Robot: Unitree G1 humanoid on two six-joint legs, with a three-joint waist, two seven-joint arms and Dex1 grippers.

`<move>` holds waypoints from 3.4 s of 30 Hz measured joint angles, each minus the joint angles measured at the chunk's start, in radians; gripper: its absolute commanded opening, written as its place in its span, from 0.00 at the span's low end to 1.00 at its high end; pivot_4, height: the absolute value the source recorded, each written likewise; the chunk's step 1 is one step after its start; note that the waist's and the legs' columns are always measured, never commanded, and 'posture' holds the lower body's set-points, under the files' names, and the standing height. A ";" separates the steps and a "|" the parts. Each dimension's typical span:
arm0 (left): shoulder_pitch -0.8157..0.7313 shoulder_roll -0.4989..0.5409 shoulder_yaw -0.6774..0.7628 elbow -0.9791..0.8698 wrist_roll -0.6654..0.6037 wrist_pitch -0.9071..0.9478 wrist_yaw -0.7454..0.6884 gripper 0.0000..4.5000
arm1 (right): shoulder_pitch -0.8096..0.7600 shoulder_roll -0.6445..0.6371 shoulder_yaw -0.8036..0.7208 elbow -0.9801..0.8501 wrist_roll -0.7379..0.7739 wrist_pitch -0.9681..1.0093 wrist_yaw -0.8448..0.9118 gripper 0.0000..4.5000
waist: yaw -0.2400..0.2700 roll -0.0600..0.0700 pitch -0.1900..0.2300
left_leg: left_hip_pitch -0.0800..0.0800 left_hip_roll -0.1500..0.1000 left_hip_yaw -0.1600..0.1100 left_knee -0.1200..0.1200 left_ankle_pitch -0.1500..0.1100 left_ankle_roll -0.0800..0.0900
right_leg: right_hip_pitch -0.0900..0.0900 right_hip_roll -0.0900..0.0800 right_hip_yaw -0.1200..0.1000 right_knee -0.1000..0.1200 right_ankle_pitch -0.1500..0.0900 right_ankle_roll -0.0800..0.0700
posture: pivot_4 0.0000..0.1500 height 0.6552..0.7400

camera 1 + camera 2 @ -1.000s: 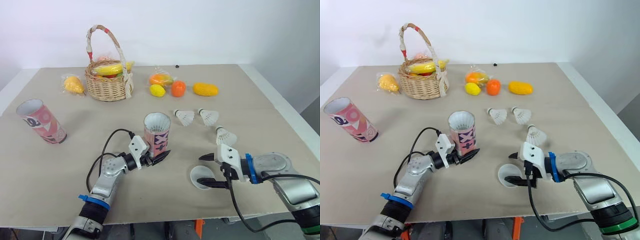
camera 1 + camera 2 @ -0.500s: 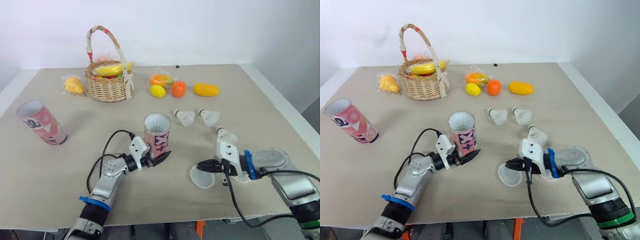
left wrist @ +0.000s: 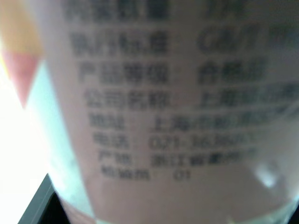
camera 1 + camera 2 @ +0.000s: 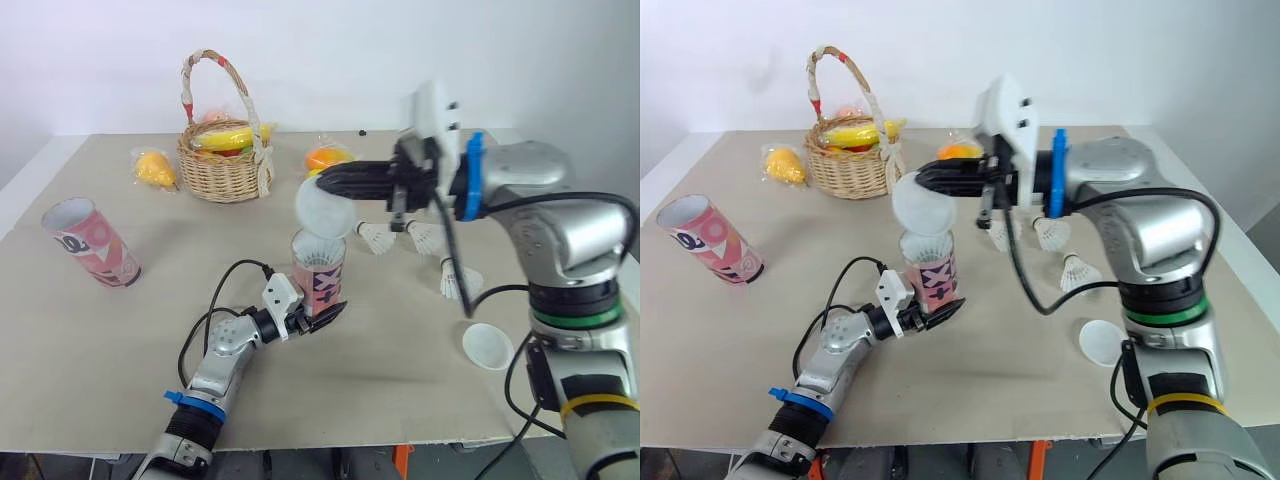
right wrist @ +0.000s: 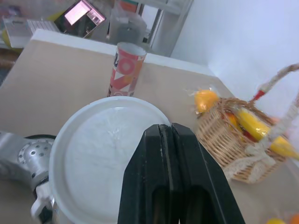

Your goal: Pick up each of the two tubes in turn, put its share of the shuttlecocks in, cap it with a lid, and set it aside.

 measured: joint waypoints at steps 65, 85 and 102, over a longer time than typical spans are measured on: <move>-0.014 0.010 -0.028 0.010 0.028 0.012 0.003 0.72 | 0.136 -0.080 0.140 0.018 -0.360 -0.408 0.087 0.01 | -0.002 0.010 -0.006 | 0.002 -0.006 -0.002 -0.012 0.003 0.005 | 0.001 -0.010 -0.004 -0.015 0.000 0.006 | 1.00 1.00; -0.013 0.005 -0.033 0.010 0.026 0.012 0.003 0.72 | 0.120 -0.159 0.151 0.048 -0.476 -0.510 0.096 0.01 | -0.001 0.009 -0.006 | 0.002 -0.008 -0.002 -0.014 0.003 0.005 | 0.000 -0.013 -0.005 -0.018 0.000 0.007 | 1.00 1.00; 0.001 0.004 -0.031 -0.007 0.019 0.003 0.000 0.72 | 0.119 -0.085 0.073 0.008 -0.355 -0.284 0.118 0.01 | -0.002 0.008 -0.004 | -0.002 -0.007 -0.002 -0.015 0.003 0.005 | 0.000 -0.013 -0.005 -0.018 0.001 0.006 | 1.00 1.00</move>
